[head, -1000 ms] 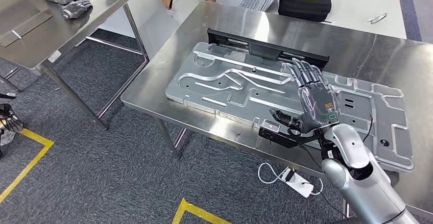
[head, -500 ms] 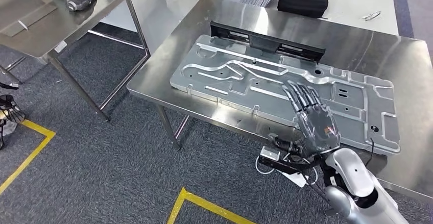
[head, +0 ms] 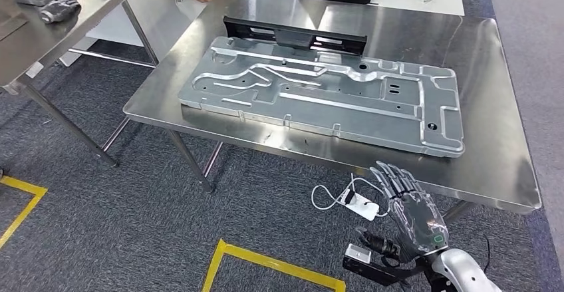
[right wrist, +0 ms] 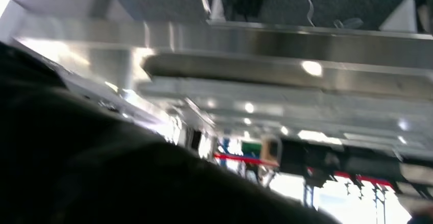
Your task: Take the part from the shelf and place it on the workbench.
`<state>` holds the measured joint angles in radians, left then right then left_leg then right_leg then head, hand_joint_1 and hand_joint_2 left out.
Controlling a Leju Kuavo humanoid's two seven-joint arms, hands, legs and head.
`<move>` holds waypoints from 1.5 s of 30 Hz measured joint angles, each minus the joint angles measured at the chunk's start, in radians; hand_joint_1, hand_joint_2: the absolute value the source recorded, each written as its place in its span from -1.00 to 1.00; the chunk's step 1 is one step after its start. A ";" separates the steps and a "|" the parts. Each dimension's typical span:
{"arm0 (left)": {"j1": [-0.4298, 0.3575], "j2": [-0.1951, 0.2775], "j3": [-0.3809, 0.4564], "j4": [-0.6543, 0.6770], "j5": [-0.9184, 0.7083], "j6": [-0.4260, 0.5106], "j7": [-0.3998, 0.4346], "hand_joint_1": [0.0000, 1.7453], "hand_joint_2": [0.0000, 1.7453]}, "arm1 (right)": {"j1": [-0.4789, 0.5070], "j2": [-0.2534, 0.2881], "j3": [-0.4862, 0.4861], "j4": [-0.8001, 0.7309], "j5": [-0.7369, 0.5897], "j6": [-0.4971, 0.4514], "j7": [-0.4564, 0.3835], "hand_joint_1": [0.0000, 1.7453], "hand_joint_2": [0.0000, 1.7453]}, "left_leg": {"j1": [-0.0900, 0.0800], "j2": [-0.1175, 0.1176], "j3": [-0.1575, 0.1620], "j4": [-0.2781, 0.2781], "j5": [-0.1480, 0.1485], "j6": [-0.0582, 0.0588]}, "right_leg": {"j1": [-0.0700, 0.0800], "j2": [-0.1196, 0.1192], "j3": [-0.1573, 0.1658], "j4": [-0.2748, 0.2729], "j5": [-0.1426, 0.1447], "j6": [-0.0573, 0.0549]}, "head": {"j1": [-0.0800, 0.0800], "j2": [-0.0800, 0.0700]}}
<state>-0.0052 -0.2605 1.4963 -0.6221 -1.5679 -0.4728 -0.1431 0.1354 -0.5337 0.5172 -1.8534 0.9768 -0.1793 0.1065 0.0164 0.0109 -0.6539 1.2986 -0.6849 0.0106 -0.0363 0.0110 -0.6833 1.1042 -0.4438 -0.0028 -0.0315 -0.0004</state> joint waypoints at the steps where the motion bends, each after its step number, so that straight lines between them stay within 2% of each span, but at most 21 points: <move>1: 0.000 0.000 0.000 -0.001 0.000 -0.001 0.000 -1.00 -1.00 | 0.013 0.000 -0.001 -0.002 -0.013 0.005 0.011 -1.00 -1.00 | -0.003 -0.002 0.008 0.025 -0.006 0.007 | 0.005 0.010 -0.014 0.000 0.012 -0.002 | 0.000 0.000; 3: -0.002 -0.001 0.000 -0.006 0.000 -0.004 -0.001 -1.00 -1.00 | 0.042 0.000 -0.003 -0.003 -0.050 0.013 0.046 -1.00 -1.00 | -0.013 -0.009 0.071 -0.019 0.037 0.033 | 0.016 0.032 -0.043 -0.002 0.039 -0.004 | 0.000 0.000; 6: -0.007 -0.001 -0.001 -0.010 0.000 0.003 -0.018 -1.00 -1.00 | 0.085 -0.002 -0.004 -0.003 -0.119 0.011 0.115 -1.00 -1.00 | -0.040 -0.066 0.233 -0.236 0.068 0.090 | 0.026 0.061 -0.066 -0.019 0.086 -0.001 | 0.000 0.000; 8: -0.012 -0.002 -0.001 -0.008 0.001 0.017 -0.027 -1.00 -1.00 | 0.106 -0.007 -0.005 -0.002 -0.144 0.005 0.135 -1.00 -1.00 | -0.051 -0.079 0.273 -0.317 0.071 0.098 | 0.022 0.078 -0.061 -0.052 0.125 0.009 | 0.001 0.000; 10: -0.016 -0.005 -0.001 -0.004 0.002 0.027 -0.029 -1.00 -1.00 | 0.122 -0.013 -0.006 -0.002 -0.153 0.000 0.141 -1.00 -1.00 | -0.048 -0.057 0.257 -0.341 0.114 0.091 | 0.022 0.089 -0.060 -0.088 0.157 0.020 | 0.001 0.000; 11: -0.017 -0.006 -0.001 -0.002 0.002 0.029 -0.029 -1.00 -1.00 | 0.128 -0.015 -0.006 -0.001 -0.155 -0.002 0.143 -1.00 -1.00 | -0.044 -0.044 0.244 -0.354 0.136 0.091 | 0.025 0.078 -0.065 -0.088 0.138 0.023 | 0.002 0.000; 15: -0.012 -0.007 -0.001 0.008 0.000 0.038 -0.029 -1.00 -1.00 | 0.136 -0.024 -0.009 0.002 -0.162 0.002 0.159 -1.00 -1.00 | -0.038 0.022 0.170 -0.364 0.205 0.089 | 0.019 0.002 -0.085 0.111 -0.080 0.043 | 0.005 0.000; 16: -0.011 -0.008 -0.001 0.012 0.000 0.045 -0.029 -1.00 -1.00 | 0.139 -0.024 -0.010 0.004 -0.174 0.006 0.175 -1.00 -1.00 | -0.037 0.039 0.148 -0.356 0.217 0.086 | 0.013 -0.004 -0.080 0.172 -0.086 0.051 | 0.005 0.000; 18: -0.013 -0.007 -0.001 0.024 0.000 0.064 -0.028 -1.00 -1.00 | 0.151 -0.024 -0.016 0.013 -0.224 0.011 0.211 -1.00 -1.00 | -0.033 0.069 0.097 -0.333 0.238 0.078 | 0.001 -0.011 -0.042 0.225 -0.026 0.068 | 0.005 0.000; 19: -0.014 -0.006 -0.001 0.029 0.000 0.073 -0.027 -1.00 -1.00 | 0.159 -0.024 -0.021 0.023 -0.262 0.008 0.225 -1.00 -1.00 | -0.032 0.081 0.072 -0.315 0.245 0.073 | -0.005 -0.023 0.004 0.200 -0.002 0.076 | 0.005 0.000; 21: -0.016 -0.004 -0.001 0.036 0.000 0.083 -0.024 -1.00 -1.00 | 0.169 -0.023 -0.037 0.070 -0.356 -0.002 0.234 -1.00 -1.00 | -0.031 0.100 0.031 -0.276 0.253 0.060 | -0.007 -0.060 0.141 0.053 -0.043 0.080 | 0.004 0.000; 24: -0.017 0.000 -0.002 0.046 0.000 0.090 -0.019 -1.00 -1.00 | 0.156 0.000 -0.090 0.288 -0.554 0.002 0.157 -1.00 -1.00 | -0.027 0.127 0.016 -0.253 0.273 0.037 | 0.007 -0.077 0.230 -0.096 -0.125 0.048 | 0.003 0.000; 26: -0.014 0.008 -0.003 0.058 0.000 0.103 -0.019 -1.00 -1.00 | 0.115 0.043 -0.133 0.538 -0.675 0.041 0.029 -1.00 -1.00 | -0.018 0.106 0.009 -0.245 0.261 0.019 | 0.007 -0.065 0.208 -0.097 -0.101 0.025 | 0.004 0.000; 30: -0.001 0.034 -0.010 0.109 0.000 0.152 -0.030 -1.00 -1.00 | 0.006 0.163 -0.229 1.057 -0.867 0.206 -0.144 -1.00 -1.00 | -0.013 0.001 -0.018 -0.082 0.066 -0.001 | 0.005 -0.031 0.135 -0.097 -0.039 0.005 | 0.004 0.000; 31: 0.000 0.043 -0.014 0.123 0.000 0.166 -0.033 -1.00 -1.00 | -0.009 0.196 -0.256 1.150 -0.907 0.241 -0.134 -1.00 -1.00 | -0.013 -0.003 -0.016 -0.031 0.049 0.001 | 0.007 -0.022 0.115 -0.093 -0.024 0.005 | 0.004 0.000; 33: 0.000 0.060 -0.019 0.153 0.005 0.190 -0.038 -1.00 -1.00 | -0.030 0.267 -0.310 1.303 -0.977 0.263 -0.099 -1.00 -1.00 | -0.013 -0.006 0.019 0.003 0.090 0.007 | 0.008 -0.003 0.071 -0.082 0.004 0.007 | 0.004 0.000; 35: -0.002 0.074 -0.020 0.174 0.013 0.202 -0.041 -1.00 -1.00 | -0.050 0.346 -0.368 1.412 -1.038 0.237 -0.087 -1.00 -1.00 | -0.015 -0.033 0.119 -0.092 0.137 0.021 | 0.008 0.022 0.032 -0.071 0.032 0.009 | 0.003 0.000; 37: -0.003 0.083 -0.019 0.184 0.019 0.204 -0.040 -1.00 -1.00 | -0.073 0.421 -0.423 1.487 -1.081 0.199 -0.088 -1.00 -1.00 | -0.020 -0.074 0.242 -0.259 0.113 0.036 | 0.011 0.052 0.006 -0.068 0.062 0.014 | 0.004 0.000; 40: -0.009 0.087 -0.016 0.193 0.025 0.204 -0.034 -1.00 -1.00 | -0.093 0.498 -0.480 1.563 -1.105 0.157 -0.092 -1.00 -1.00 | -0.022 -0.067 0.286 -0.355 0.100 0.046 | 0.010 0.088 -0.008 -0.090 0.114 0.033 | 0.004 0.000; 42: -0.014 0.087 -0.014 0.198 0.026 0.203 -0.031 -1.00 -1.00 | -0.101 0.527 -0.508 1.600 -1.100 0.146 -0.102 -1.00 -1.00 | -0.019 -0.039 0.262 -0.363 0.135 0.057 | 0.011 0.071 -0.021 -0.078 0.082 0.038 | 0.005 0.000; 45: -0.009 0.087 -0.009 0.202 0.022 0.201 -0.029 -1.00 -1.00 | -0.115 0.548 -0.521 1.625 -1.061 0.157 -0.122 -1.00 -1.00 | -0.023 0.009 0.208 -0.361 0.180 0.068 | 0.013 0.010 -0.049 0.084 -0.090 0.038 | 0.008 0.000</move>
<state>-0.0144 -0.1735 1.4878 -0.4205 -1.5455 -0.2714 -0.1724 0.0203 0.0143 -0.0037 -0.2288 -0.0839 -0.0218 -0.0154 -0.0066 0.0204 -0.4461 0.9380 -0.5050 0.0784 -0.0232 0.0212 -0.7322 1.1884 -0.5342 0.0355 -0.0239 -0.0004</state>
